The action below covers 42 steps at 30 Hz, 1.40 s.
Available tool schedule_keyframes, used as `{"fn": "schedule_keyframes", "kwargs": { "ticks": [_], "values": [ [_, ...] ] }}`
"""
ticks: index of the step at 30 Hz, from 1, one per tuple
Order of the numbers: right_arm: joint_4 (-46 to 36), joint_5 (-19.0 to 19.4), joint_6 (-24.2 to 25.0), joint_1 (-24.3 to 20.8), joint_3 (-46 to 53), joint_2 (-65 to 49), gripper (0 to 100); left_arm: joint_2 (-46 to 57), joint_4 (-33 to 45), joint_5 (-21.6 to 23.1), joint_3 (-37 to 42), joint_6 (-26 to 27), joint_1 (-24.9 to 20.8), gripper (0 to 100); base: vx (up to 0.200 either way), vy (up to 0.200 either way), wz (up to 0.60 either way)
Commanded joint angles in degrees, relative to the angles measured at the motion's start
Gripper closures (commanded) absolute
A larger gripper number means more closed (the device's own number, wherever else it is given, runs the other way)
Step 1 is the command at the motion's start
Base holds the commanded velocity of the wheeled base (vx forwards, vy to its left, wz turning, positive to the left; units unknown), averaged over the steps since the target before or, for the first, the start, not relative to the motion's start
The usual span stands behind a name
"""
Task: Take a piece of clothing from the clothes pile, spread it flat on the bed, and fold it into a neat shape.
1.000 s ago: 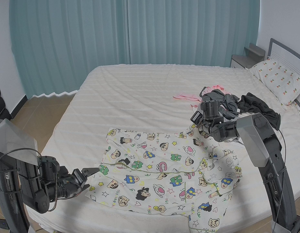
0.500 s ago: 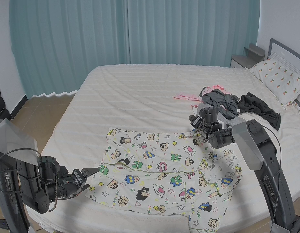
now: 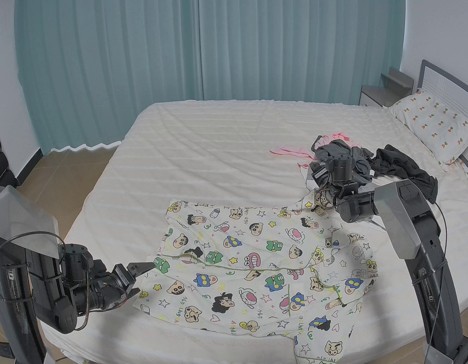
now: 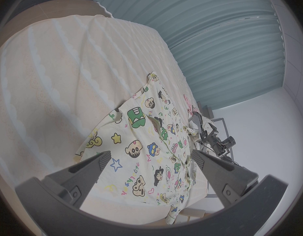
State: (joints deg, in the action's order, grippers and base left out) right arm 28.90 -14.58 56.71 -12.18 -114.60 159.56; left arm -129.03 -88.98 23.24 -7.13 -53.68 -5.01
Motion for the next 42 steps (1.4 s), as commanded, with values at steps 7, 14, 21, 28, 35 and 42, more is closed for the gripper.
{"fn": "schedule_keyframes", "kwargs": {
  "ticks": [7,14,21,28,35,42],
  "values": [
    [-3.15,-0.54,0.07,0.31,0.01,-1.01,0,-0.09,-1.02,-0.03,0.01,-0.03,-0.09,0,0.0,0.0,0.0],
    [-4.12,0.08,-0.2,0.14,0.01,-13.58,0,-0.09,-1.02,-0.03,0.01,-0.03,-0.09,0,0.0,0.0,0.0],
    [10.38,14.4,-7.84,-0.39,29.26,-24.65,0,-0.09,-1.02,-0.03,0.01,-0.03,-0.09,0,0.0,0.0,0.0],
    [10.03,14.93,-16.54,-0.83,39.37,-22.28,0,-0.09,-1.02,0.06,0.01,-0.03,-0.09,0,0.0,0.0,0.0],
    [9.77,13.96,-20.85,-0.48,41.04,-16.13,0,-0.09,-1.02,0.06,0.01,-0.03,-0.09,0,0.0,0.0,0.0],
    [9.86,13.0,-20.94,-0.3,37.88,-10.85,0,-0.09,-1.02,0.06,0.01,-0.03,-0.09,0,0.0,0.0,0.0]
  ]
}}
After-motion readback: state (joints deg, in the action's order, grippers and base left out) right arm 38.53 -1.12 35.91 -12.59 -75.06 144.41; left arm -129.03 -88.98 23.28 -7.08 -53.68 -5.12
